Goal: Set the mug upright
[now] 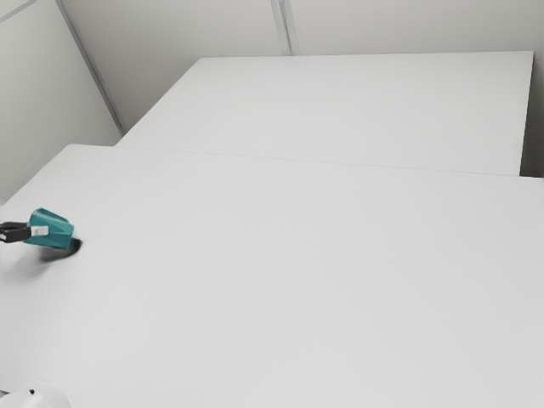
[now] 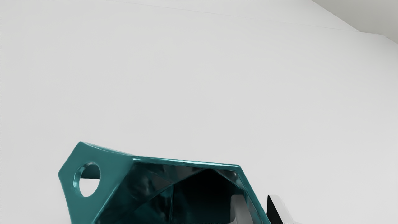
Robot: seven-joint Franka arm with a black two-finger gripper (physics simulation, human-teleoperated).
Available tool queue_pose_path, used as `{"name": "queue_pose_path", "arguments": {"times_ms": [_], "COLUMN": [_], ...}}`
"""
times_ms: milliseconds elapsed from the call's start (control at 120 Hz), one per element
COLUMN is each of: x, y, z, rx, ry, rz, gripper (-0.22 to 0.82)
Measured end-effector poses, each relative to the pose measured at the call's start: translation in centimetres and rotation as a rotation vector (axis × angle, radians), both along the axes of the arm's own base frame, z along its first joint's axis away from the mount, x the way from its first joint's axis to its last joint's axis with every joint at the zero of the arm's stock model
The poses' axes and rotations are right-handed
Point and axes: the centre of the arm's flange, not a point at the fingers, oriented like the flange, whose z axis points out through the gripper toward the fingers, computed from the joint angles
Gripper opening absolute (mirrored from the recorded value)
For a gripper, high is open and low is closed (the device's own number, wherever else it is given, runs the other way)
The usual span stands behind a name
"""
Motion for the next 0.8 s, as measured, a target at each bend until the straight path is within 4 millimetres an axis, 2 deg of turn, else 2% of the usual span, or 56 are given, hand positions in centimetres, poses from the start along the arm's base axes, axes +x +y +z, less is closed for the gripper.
{"name": "queue_pose_path", "arguments": {"times_ms": [133,233,425,600,800], "x": [0.1,0.1,1.4,2.1,6.6], "y": [-0.1,-1.4,-10.2,-16.3,-23.2], "z": [1.6,3.1,8.4,10.3,11.6], "rx": [0.023,0.044,0.16,0.278,0.397], "ry": [-0.006,0.005,0.111,0.268,0.409], "rz": [-0.001,-0.008,-0.08,-0.147,-0.254], "gripper": [-0.11,-0.12,-0.15,-0.15,-0.16]}}
